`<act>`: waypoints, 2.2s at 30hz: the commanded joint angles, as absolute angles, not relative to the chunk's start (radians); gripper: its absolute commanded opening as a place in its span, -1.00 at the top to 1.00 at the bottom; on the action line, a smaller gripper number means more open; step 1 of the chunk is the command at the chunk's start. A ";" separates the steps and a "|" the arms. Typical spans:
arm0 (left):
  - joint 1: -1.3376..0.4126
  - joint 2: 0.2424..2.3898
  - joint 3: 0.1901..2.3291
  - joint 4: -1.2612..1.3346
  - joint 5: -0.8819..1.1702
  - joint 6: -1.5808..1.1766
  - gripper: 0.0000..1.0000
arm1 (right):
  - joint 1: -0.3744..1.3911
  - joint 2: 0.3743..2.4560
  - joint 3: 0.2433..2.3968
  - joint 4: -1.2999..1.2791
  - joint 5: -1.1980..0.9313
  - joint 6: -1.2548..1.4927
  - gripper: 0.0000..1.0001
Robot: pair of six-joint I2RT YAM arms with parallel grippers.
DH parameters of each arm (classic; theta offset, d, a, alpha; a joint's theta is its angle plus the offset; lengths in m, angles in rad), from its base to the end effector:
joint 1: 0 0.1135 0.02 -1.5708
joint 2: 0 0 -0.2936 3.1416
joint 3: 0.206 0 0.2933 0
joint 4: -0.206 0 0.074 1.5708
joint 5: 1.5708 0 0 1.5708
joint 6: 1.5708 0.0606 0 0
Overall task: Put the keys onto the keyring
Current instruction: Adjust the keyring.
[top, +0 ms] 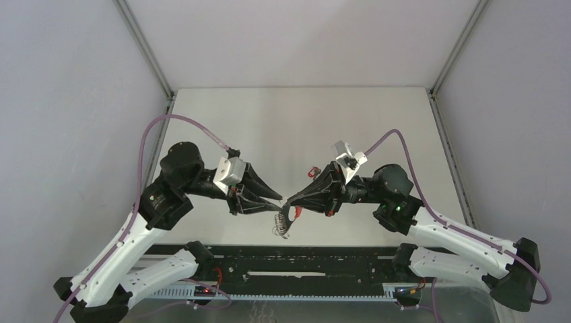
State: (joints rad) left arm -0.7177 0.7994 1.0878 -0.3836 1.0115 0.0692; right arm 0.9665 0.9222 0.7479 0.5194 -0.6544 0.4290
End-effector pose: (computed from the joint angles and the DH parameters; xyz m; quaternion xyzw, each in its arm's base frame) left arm 0.1012 -0.1565 0.4531 0.5492 0.4729 -0.5273 0.4436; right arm 0.1121 0.2272 0.3981 -0.3981 0.4553 0.6393 0.4748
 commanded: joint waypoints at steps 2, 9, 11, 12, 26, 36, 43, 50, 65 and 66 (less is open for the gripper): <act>-0.721 0.799 1.121 -0.367 1.041 0.055 0.39 | 0.977 0.926 0.755 0.596 -0.645 0.432 1.00; -0.721 0.800 1.123 -0.424 1.019 0.116 0.51 | 0.977 0.925 0.755 0.603 -0.646 0.429 1.00; -0.722 0.801 1.125 -0.428 1.005 0.123 0.73 | 0.977 0.928 0.756 0.604 -0.647 0.428 1.00; -0.722 0.801 1.126 -0.431 0.989 0.129 0.93 | 0.977 0.928 0.756 0.602 -0.648 0.428 1.00; -0.721 0.838 1.195 -0.646 0.886 0.260 0.99 | 0.917 0.952 1.071 -0.192 -0.649 0.091 -0.06; -0.723 0.885 1.241 -0.737 0.870 0.338 0.99 | 0.938 1.161 1.422 -0.666 -0.630 -0.162 0.08; -0.724 0.901 1.247 -0.767 0.864 0.370 0.99 | 0.995 1.211 1.494 -0.695 -0.579 -0.223 0.19; -0.723 0.908 1.251 -0.770 0.862 0.377 0.99 | 1.025 1.259 1.529 -0.713 -0.579 -0.245 0.20; -0.723 0.899 1.249 -0.764 0.864 0.380 0.99 | 1.043 1.308 1.559 -0.731 -0.571 -0.256 0.70; -0.725 0.898 1.249 -0.762 0.864 0.378 0.99 | 1.044 1.310 1.557 -0.726 -0.572 -0.255 0.81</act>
State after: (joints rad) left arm -0.7181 0.9108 1.1919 -0.7773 0.8581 0.3603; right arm 1.0340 1.3106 1.5135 -0.7406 -0.5770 -0.2405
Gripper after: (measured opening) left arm 0.008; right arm 0.165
